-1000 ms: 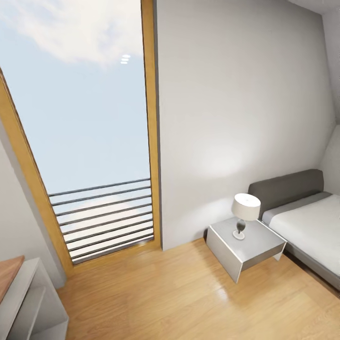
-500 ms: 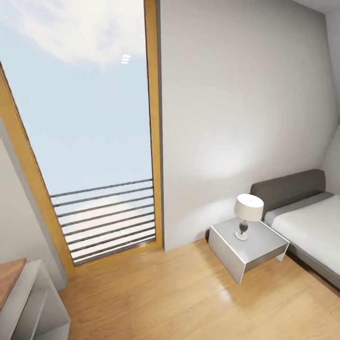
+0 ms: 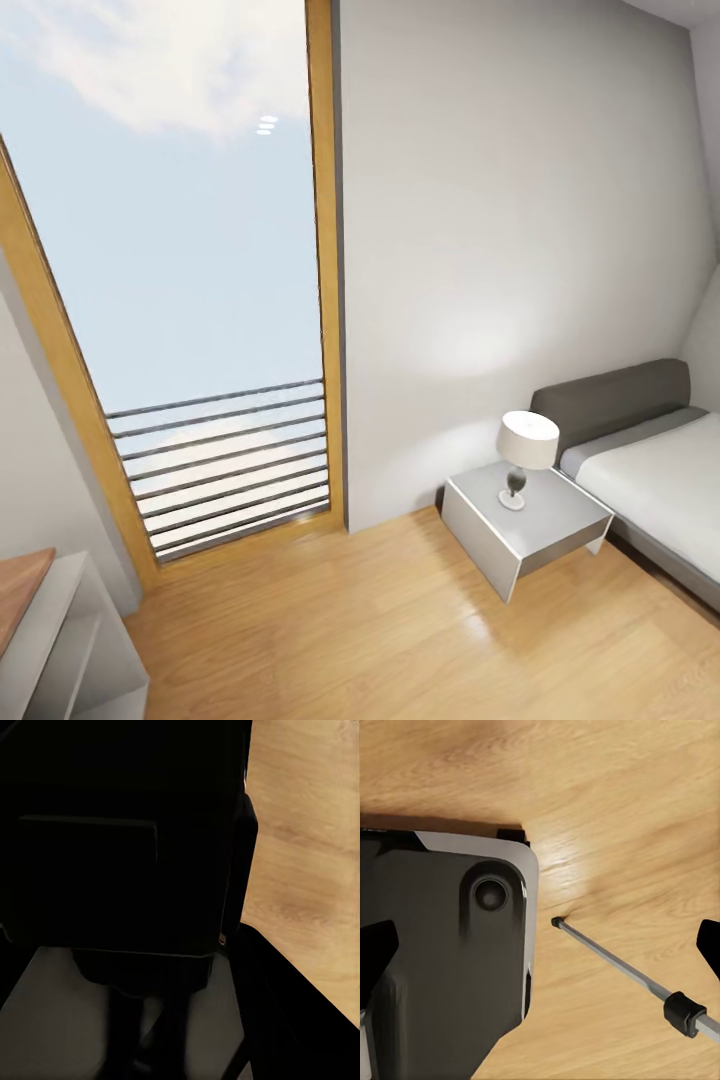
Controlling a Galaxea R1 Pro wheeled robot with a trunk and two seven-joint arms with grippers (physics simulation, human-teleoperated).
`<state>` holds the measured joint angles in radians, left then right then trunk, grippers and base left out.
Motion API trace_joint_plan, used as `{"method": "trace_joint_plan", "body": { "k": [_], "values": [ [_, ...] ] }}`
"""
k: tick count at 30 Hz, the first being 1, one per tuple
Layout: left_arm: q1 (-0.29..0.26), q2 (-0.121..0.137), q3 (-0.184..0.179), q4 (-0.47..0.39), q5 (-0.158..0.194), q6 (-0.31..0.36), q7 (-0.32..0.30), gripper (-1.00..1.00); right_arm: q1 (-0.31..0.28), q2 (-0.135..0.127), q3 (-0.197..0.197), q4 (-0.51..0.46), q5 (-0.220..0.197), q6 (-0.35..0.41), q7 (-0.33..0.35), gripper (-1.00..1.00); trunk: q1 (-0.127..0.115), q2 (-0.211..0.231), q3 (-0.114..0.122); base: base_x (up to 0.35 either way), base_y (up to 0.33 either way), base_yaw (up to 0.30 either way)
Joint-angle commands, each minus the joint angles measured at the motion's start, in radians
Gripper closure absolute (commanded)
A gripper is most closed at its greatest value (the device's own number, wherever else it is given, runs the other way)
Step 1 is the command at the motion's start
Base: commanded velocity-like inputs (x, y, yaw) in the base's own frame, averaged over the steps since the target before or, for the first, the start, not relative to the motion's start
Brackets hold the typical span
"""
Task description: Attach the digital camera to the camera tripod in the bedroom.
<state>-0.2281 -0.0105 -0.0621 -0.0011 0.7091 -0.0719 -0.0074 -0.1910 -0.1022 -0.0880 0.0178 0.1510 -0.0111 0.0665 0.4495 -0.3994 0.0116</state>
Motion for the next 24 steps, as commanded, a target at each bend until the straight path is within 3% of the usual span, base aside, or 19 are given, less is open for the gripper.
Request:
{"method": "trace_joint_plan", "body": {
  "k": [1,7,14,24],
  "values": [
    [0.000,0.000,-0.007,0.001,0.006,-0.003,-0.002,1.00,-0.001,0.000,-0.009,0.002,0.010,-0.001,0.003,-1.00,0.001,-0.001,0.000,0.127,0.000,0.000],
    [0.000,0.000,-0.007,0.001,-0.010,-0.003,-0.002,1.00,-0.001,-0.001,-0.009,0.002,0.010,-0.001,0.003,-1.00,0.001,-0.001,0.000,0.239,0.000,0.000],
    [0.000,0.000,-0.007,0.001,-0.054,-0.003,0.000,1.00,-0.001,-0.001,-0.009,0.001,0.010,-0.001,0.003,-1.00,0.001,-0.001,0.000,0.309,0.000,0.000],
    [0.000,0.000,-0.007,0.001,-0.062,-0.003,0.000,1.00,-0.001,-0.001,-0.009,0.002,0.010,-0.001,0.003,-1.00,0.001,-0.001,0.000,0.321,0.000,0.000]
  ]
}}
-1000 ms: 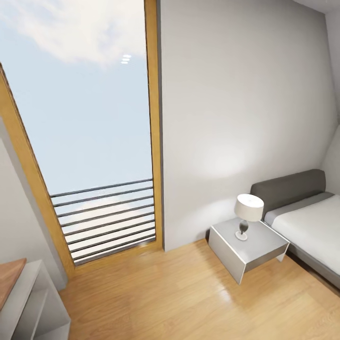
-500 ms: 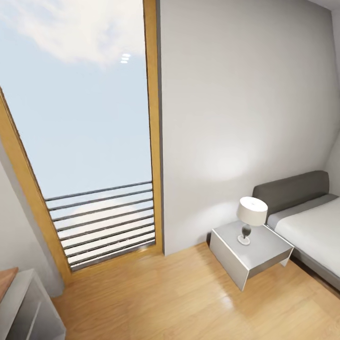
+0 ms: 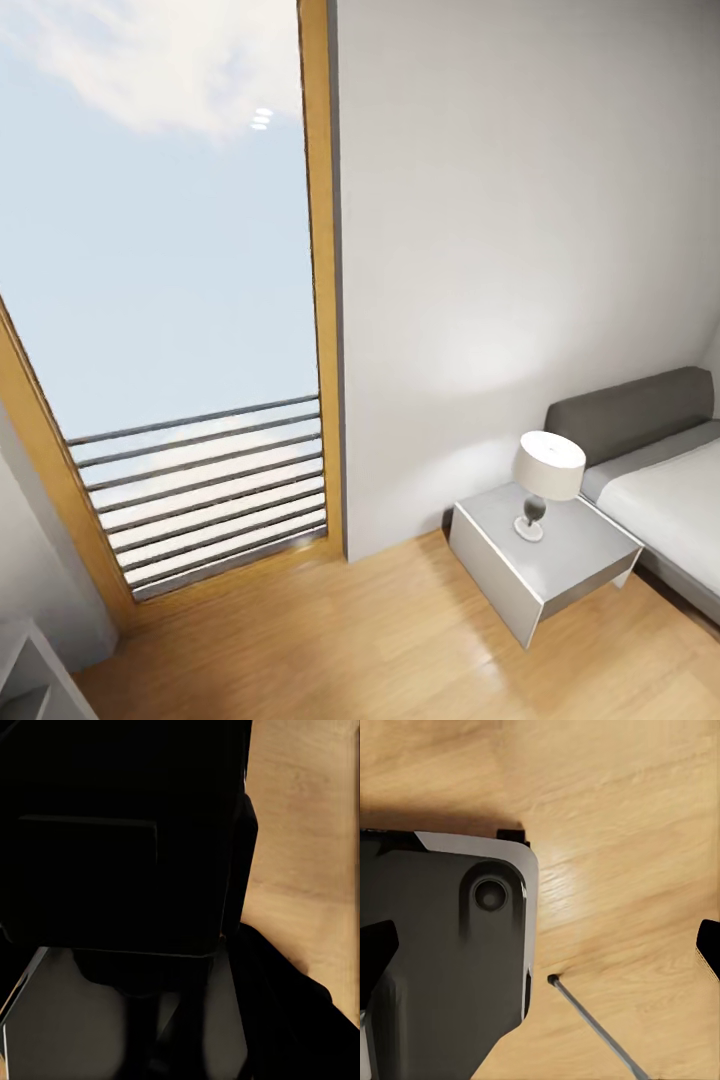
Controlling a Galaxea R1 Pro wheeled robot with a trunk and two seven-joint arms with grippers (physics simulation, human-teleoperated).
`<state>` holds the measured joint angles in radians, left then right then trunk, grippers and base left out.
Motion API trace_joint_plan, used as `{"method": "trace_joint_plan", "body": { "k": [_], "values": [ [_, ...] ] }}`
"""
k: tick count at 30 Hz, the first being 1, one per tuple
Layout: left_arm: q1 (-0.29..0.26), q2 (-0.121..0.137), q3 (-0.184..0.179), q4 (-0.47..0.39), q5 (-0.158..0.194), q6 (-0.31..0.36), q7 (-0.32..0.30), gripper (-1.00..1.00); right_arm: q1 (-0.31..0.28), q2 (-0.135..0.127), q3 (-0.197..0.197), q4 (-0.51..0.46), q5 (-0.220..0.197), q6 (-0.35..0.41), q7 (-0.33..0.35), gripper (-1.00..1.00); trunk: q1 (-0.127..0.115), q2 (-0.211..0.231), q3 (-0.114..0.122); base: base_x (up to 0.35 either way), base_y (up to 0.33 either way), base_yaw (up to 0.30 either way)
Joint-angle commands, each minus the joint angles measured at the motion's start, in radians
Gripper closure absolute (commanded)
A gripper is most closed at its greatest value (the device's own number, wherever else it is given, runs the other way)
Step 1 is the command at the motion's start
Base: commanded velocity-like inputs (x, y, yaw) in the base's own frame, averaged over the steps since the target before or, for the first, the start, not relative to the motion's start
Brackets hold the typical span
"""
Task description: Attach the digital camera to the camera tripod in the bedroom.
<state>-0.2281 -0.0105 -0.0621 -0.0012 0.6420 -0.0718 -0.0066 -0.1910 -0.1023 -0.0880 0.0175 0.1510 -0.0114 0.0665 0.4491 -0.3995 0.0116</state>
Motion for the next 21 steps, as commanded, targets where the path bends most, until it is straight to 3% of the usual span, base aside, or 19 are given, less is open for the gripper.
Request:
{"method": "trace_joint_plan", "body": {
  "k": [1,21],
  "values": [
    [0.000,0.000,-0.007,0.001,0.006,-0.003,-0.001,1.00,-0.001,0.000,-0.009,0.002,0.010,-0.001,0.003,-1.00,0.001,-0.001,0.000,0.323,0.000,0.000],
    [0.000,0.000,-0.007,0.001,0.004,-0.003,-0.001,1.00,-0.001,0.000,-0.009,0.002,0.010,-0.002,0.003,-1.00,0.001,-0.001,0.000,0.323,0.000,0.000]
  ]
}}
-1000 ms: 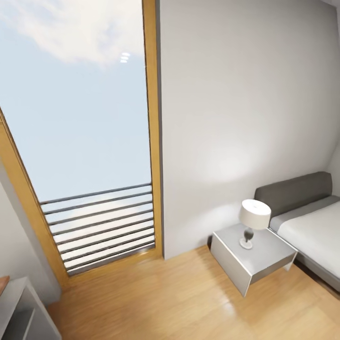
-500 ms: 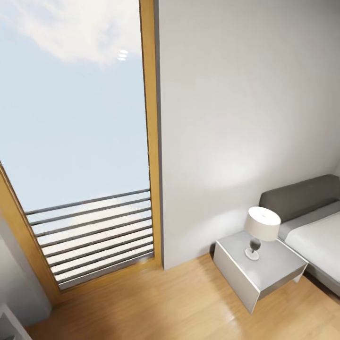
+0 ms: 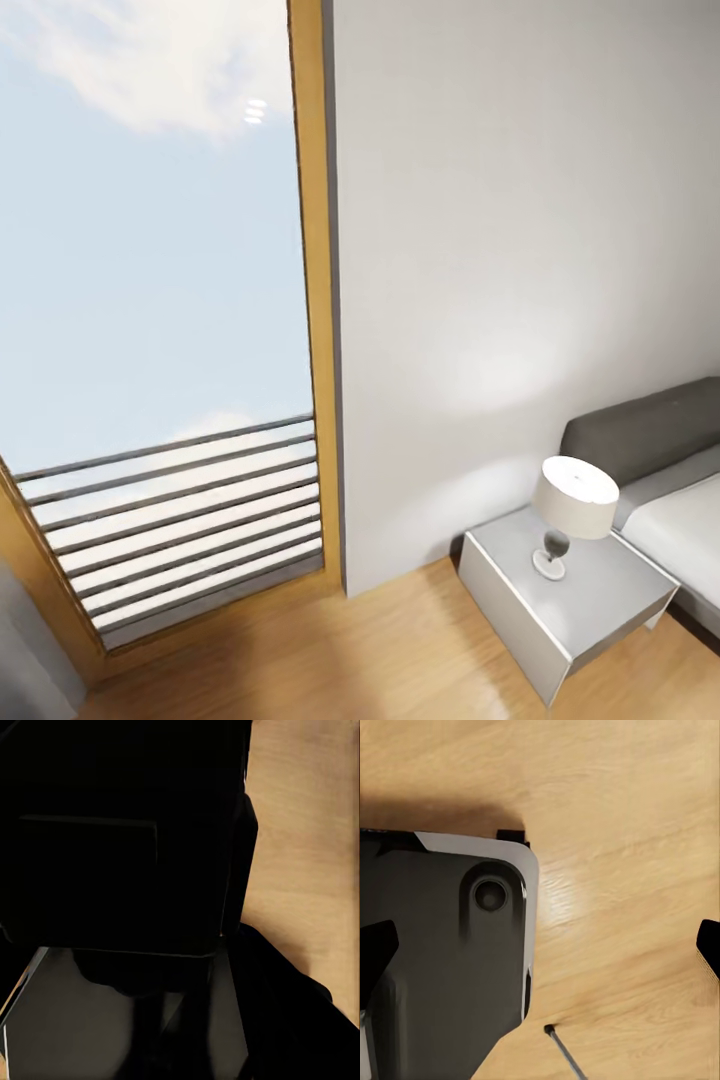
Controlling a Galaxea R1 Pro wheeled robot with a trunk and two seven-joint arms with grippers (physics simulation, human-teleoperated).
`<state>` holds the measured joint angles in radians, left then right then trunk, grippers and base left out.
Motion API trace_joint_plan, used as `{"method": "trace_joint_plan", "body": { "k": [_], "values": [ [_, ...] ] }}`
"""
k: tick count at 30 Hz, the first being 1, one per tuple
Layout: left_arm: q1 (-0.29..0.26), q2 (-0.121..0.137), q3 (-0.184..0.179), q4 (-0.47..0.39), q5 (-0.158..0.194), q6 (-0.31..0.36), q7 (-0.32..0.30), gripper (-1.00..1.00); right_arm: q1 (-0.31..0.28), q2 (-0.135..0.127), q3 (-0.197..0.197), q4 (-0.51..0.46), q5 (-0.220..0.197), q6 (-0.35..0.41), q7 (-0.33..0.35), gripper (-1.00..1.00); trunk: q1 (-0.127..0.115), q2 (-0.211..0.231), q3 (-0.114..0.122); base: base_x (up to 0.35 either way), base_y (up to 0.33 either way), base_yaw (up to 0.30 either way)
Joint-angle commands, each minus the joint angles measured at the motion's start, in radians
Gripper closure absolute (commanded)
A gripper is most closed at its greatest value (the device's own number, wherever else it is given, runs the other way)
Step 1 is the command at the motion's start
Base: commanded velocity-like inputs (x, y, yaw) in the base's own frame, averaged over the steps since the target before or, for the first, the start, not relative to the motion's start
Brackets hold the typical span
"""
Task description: Attach the digital camera to the camera tripod in the bedroom.
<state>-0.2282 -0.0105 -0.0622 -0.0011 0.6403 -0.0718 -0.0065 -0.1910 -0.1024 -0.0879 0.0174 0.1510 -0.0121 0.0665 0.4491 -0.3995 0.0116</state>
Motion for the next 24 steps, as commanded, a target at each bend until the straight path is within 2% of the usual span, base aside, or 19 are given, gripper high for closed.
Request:
{"method": "trace_joint_plan", "body": {
  "k": [1,20,24],
  "values": [
    [0.000,0.000,-0.007,0.001,0.006,-0.003,-0.001,1.00,-0.001,0.000,-0.009,0.002,0.010,-0.001,0.003,-1.00,0.001,-0.001,0.000,0.323,0.000,0.000],
    [0.000,0.000,-0.007,0.001,0.006,-0.003,-0.002,1.00,-0.001,0.000,-0.010,0.003,0.010,-0.002,0.002,-1.00,0.001,-0.001,0.000,0.323,0.000,-0.001],
    [0.000,0.000,-0.007,0.001,0.006,-0.003,-0.002,1.00,-0.001,0.004,-0.011,0.003,0.010,-0.002,0.002,-1.00,0.001,-0.001,0.000,0.300,0.000,-0.117]
  ]
}}
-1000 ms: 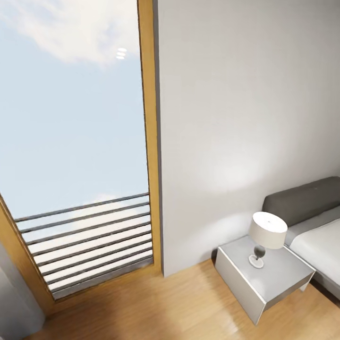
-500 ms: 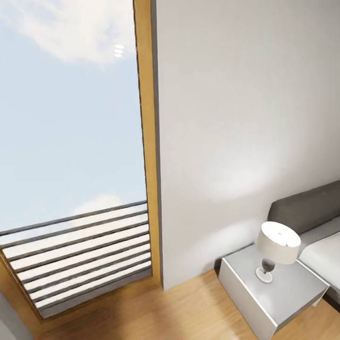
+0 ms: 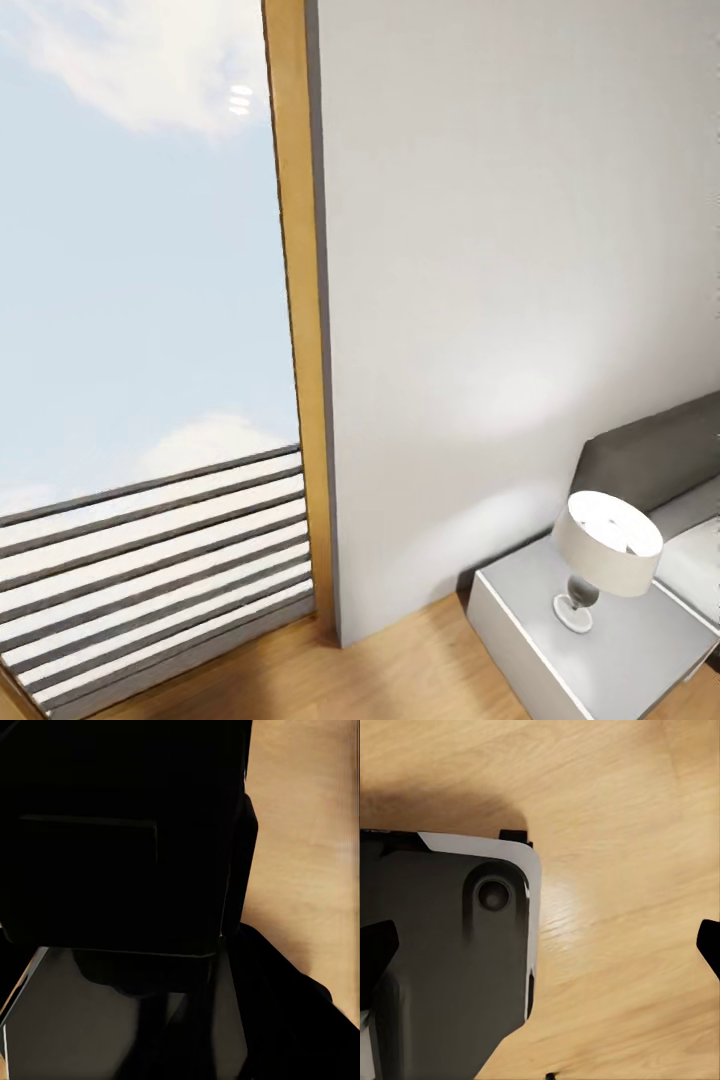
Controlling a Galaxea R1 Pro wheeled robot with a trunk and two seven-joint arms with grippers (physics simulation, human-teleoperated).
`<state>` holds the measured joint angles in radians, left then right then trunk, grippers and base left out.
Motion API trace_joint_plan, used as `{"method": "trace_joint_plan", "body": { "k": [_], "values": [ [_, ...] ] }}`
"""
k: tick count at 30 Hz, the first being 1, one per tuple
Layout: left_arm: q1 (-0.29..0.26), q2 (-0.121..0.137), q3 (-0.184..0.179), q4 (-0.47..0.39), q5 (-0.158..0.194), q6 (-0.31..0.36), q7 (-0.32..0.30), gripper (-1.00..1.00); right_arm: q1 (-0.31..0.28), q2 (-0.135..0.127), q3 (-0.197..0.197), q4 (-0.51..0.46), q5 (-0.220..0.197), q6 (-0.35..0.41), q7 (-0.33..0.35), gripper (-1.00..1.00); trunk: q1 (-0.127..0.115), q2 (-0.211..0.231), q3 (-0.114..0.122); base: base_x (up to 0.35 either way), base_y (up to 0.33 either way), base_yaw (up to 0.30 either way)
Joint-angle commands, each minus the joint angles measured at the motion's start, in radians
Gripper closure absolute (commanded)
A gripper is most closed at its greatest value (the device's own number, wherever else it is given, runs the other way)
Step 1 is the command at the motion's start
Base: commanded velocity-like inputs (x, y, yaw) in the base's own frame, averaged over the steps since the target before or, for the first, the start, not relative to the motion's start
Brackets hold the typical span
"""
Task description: Attach the digital camera to the camera tripod in the bedroom.
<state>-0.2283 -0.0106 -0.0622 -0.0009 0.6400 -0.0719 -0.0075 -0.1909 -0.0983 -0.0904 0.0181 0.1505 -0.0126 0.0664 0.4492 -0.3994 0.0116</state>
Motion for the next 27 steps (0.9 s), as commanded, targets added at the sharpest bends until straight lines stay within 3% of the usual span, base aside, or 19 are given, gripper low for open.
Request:
{"method": "trace_joint_plan", "body": {
  "k": [1,27],
  "values": [
    [0.000,0.000,-0.007,0.001,0.006,-0.003,-0.001,1.00,-0.001,0.000,-0.009,0.002,0.010,-0.001,0.003,-1.00,0.001,-0.001,0.000,0.228,0.000,-0.173],
    [0.000,-0.004,-0.007,0.001,0.007,-0.005,0.002,1.00,-0.001,0.000,-0.017,0.000,0.003,0.000,-0.007,-1.00,0.001,-0.001,0.000,0.025,0.000,-0.259]
  ]
}}
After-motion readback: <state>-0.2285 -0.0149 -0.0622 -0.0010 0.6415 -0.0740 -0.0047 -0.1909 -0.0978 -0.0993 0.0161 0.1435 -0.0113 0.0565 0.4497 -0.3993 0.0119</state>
